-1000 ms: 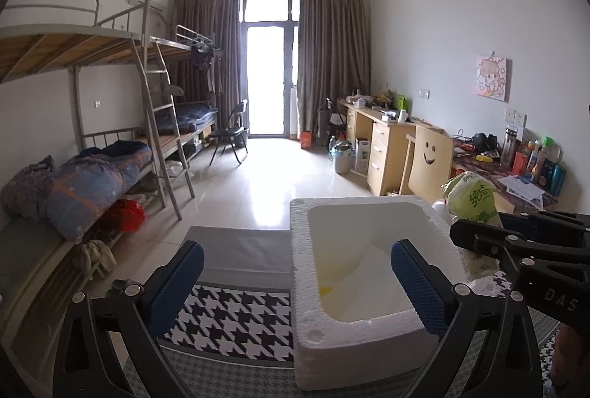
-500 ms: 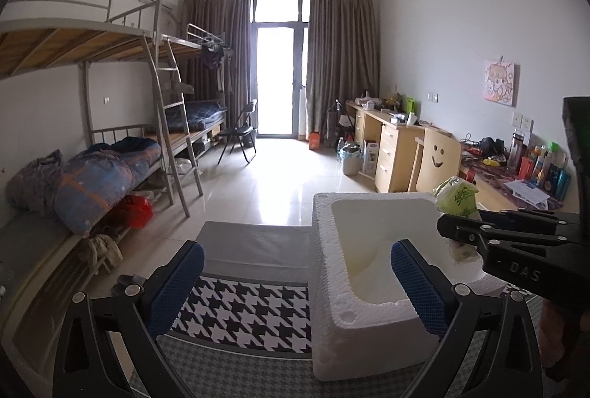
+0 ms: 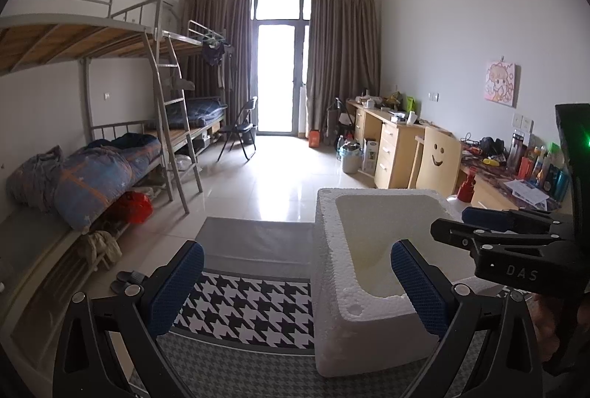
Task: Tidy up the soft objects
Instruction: 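Lower the green packet into the foam box and open the right tool, then move both tools back from the foam box toward the table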
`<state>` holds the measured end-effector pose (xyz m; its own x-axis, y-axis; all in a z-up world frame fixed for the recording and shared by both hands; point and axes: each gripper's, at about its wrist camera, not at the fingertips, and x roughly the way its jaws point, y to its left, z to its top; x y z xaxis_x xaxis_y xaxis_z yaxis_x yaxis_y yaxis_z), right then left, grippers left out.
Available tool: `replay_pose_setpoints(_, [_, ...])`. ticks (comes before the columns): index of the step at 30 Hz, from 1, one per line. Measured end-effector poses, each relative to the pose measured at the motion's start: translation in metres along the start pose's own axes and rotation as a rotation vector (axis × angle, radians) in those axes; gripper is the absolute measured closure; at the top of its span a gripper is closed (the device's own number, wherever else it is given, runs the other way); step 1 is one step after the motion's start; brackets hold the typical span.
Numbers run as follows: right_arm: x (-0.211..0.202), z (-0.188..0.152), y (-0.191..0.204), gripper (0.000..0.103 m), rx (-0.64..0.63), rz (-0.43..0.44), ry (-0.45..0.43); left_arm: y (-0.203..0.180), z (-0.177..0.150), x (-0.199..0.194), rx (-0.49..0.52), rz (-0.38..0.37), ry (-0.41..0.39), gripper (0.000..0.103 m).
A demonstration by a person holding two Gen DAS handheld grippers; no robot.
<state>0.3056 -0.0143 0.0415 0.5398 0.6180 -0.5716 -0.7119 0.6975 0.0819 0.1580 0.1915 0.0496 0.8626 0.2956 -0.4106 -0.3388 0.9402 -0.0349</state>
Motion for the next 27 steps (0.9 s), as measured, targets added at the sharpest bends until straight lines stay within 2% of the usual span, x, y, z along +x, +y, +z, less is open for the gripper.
replay_pose_setpoints(6, [-0.008,-0.001,-0.002,0.041,0.007,0.0,-0.008,-0.002,0.0,-0.006,0.004,-0.004,-0.002,0.001])
replay_pose_setpoints(7, [-0.009,-0.001,-0.002,0.039,0.008,-0.002,-0.011,-0.003,0.0,-0.004,0.005,-0.003,0.0,0.001])
replay_pose_setpoints(9, [-0.013,-0.002,-0.003,0.025,0.003,-0.007,-0.023,-0.003,0.0,-0.007,0.005,-0.004,-0.004,0.001])
replay_pose_setpoints(12, [-0.02,0.0,-0.006,0.017,0.011,-0.043,-0.056,-0.004,0.001,-0.012,0.005,-0.006,-0.009,0.001])
replay_pose_setpoints(27, [-0.046,-0.009,-0.009,0.017,0.035,-0.053,-0.095,-0.019,0.0,-0.029,0.022,-0.03,-0.029,0.001])
